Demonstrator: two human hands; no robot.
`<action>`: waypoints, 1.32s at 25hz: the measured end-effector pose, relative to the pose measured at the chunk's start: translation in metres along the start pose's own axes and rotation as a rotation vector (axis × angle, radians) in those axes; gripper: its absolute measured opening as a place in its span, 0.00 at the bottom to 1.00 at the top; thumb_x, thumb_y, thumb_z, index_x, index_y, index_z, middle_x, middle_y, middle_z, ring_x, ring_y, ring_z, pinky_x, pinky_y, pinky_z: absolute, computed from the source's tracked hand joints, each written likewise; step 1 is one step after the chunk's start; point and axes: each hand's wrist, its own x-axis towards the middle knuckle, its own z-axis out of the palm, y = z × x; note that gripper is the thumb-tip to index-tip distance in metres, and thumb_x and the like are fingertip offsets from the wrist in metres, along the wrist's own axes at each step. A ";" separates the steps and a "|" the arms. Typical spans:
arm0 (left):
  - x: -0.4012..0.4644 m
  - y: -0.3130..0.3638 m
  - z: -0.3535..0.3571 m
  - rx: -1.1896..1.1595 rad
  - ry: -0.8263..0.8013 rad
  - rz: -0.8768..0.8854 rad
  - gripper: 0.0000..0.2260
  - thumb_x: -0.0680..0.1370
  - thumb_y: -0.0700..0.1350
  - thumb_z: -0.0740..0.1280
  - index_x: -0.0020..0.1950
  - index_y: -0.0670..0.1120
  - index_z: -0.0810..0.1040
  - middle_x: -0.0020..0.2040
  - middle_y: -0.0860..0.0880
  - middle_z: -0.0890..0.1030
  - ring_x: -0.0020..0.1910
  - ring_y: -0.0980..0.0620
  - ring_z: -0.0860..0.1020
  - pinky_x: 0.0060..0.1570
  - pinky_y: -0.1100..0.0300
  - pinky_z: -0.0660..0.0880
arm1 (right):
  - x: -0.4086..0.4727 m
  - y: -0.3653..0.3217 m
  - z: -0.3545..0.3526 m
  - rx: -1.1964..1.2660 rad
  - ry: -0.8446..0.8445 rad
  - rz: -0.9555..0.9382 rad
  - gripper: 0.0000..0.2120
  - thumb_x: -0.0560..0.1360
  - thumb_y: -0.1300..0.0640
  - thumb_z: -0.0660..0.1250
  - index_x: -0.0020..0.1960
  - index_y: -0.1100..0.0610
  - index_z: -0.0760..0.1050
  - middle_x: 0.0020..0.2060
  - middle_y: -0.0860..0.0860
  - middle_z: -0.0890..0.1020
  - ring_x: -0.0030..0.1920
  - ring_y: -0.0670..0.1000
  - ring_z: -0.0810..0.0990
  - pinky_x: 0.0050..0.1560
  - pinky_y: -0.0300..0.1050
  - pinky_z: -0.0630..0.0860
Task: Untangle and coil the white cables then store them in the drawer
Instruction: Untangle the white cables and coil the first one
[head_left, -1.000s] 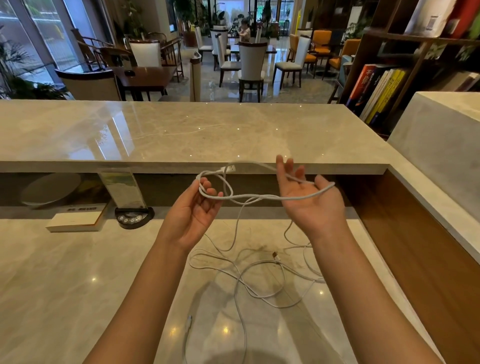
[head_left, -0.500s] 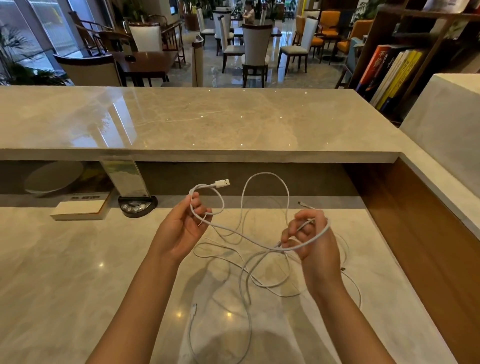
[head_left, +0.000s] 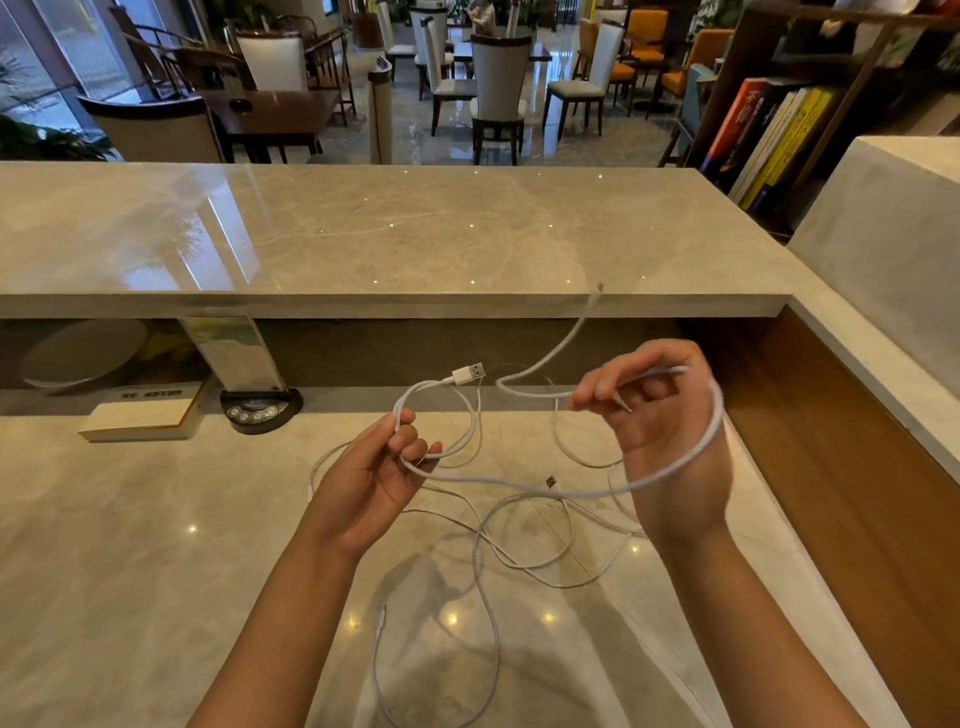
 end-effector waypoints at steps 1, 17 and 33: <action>0.000 0.000 -0.001 -0.011 -0.002 -0.005 0.18 0.58 0.43 0.81 0.44 0.41 0.81 0.28 0.50 0.72 0.27 0.55 0.74 0.44 0.57 0.80 | -0.003 0.012 -0.009 -0.262 -0.025 -0.085 0.15 0.76 0.41 0.59 0.45 0.51 0.73 0.38 0.51 0.78 0.42 0.53 0.77 0.46 0.44 0.76; -0.006 -0.014 -0.024 0.011 0.166 -0.039 0.23 0.48 0.44 0.84 0.40 0.41 0.85 0.29 0.49 0.78 0.28 0.55 0.78 0.39 0.57 0.81 | -0.084 0.105 -0.065 -1.403 -0.684 0.626 0.25 0.79 0.45 0.52 0.75 0.44 0.51 0.77 0.48 0.46 0.75 0.47 0.37 0.72 0.53 0.38; -0.024 -0.018 0.012 0.400 0.147 0.053 0.09 0.78 0.41 0.58 0.45 0.39 0.76 0.27 0.50 0.75 0.27 0.56 0.75 0.31 0.64 0.77 | -0.043 0.065 -0.030 -0.491 -0.699 0.899 0.10 0.79 0.63 0.59 0.50 0.60 0.79 0.33 0.49 0.76 0.32 0.47 0.75 0.38 0.39 0.74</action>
